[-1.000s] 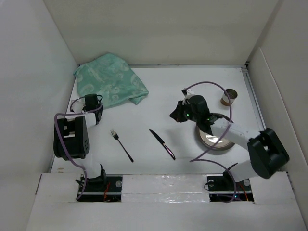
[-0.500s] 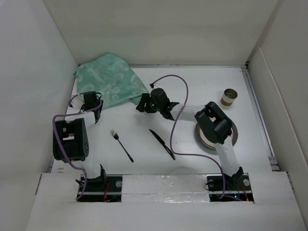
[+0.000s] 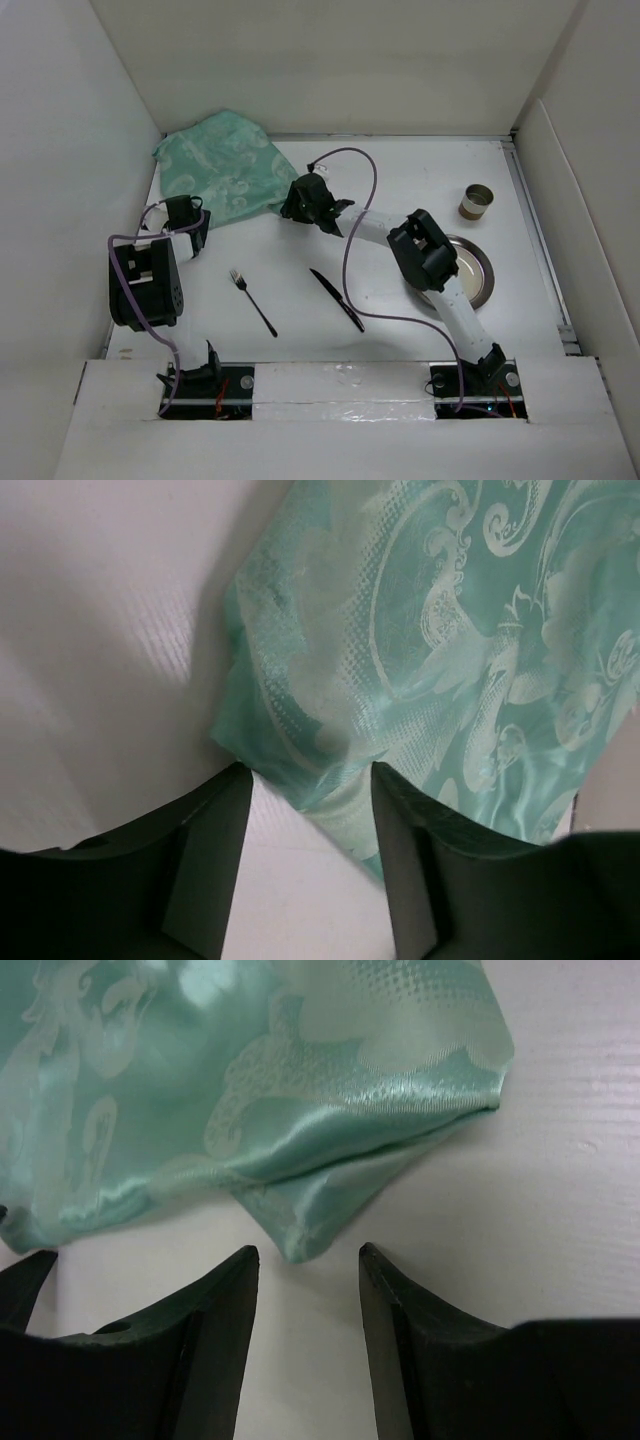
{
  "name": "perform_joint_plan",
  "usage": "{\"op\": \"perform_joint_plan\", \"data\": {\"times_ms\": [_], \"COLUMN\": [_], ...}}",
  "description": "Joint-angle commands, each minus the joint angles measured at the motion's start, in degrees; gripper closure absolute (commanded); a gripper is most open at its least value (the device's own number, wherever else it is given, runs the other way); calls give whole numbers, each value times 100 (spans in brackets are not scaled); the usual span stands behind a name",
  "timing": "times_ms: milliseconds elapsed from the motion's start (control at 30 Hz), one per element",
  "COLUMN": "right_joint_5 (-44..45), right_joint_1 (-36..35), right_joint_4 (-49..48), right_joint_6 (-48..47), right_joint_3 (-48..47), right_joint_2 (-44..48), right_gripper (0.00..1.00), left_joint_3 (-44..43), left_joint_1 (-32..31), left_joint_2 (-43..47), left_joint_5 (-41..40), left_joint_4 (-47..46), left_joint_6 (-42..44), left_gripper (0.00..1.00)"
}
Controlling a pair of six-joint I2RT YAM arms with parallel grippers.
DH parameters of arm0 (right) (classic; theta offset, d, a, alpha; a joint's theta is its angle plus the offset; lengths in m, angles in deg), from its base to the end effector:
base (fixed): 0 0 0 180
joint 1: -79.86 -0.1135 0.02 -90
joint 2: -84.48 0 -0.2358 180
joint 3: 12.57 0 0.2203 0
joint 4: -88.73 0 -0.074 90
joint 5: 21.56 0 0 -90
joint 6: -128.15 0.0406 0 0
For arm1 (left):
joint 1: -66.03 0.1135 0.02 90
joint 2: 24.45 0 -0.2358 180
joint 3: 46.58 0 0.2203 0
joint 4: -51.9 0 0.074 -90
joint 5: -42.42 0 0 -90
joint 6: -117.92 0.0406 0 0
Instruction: Set the dinner table for one person
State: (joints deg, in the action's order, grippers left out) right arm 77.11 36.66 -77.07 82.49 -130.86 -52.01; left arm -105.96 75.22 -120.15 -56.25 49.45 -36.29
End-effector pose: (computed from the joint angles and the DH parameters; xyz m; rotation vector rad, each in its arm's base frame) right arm 0.3662 0.3355 0.1459 0.1145 2.2170 0.7221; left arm 0.3107 0.0565 0.1540 -1.3726 1.6941 -0.3901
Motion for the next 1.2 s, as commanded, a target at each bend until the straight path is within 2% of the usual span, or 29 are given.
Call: {"op": "perform_joint_plan", "data": {"times_ms": [0,167,300,333,367,400,433,533,567,600,867,1067,1167], "right_joint_5": [381,426,338,320,320,311,337,661,758,872,1778,2507,2894], "right_joint_1": [-39,-39,13,66,66,66,118,119,119,180,550,681,681], "right_joint_4": [512,925,785,785,767,732,662,295,275,266,-173,-674,-631], "right_joint_6": [180,277,418,435,470,479,479,252,155,-81,-1601,-2516,-3165], "right_joint_3": [-518,-1116,-1064,-1099,-1099,-1073,-1020,-538,-415,-222,1369,2696,2882], "right_joint_2": [-193,-440,-440,-458,-467,-458,-423,-64,68,313,1896,3353,4065], "right_gripper": [51,55,66,76,84,89,99,100,100,100,100,100,100], "left_joint_3": [-116,-73,-20,-20,-20,-2,7,-37,-63,-133,-441,-590,-994], "left_joint_1": [48,48,48,48,48,48,48,48,48,48,48,48,48], "left_joint_2": [-282,-344,-388,-423,-432,-441,-441,-493,-528,-546,-169,1157,1799], "left_joint_5": [251,243,225,242,251,243,234,181,225,269,322,50,23], "left_joint_4": [165,51,-46,-63,-90,-116,-134,-186,-230,-230,-64,76,235], "left_joint_6": [-92,-171,-232,-242,-242,-216,-207,-128,-110,-75,416,865,1181], "left_gripper": [53,58,60,61,71,74,77,89,98,100,100,100,100]}}
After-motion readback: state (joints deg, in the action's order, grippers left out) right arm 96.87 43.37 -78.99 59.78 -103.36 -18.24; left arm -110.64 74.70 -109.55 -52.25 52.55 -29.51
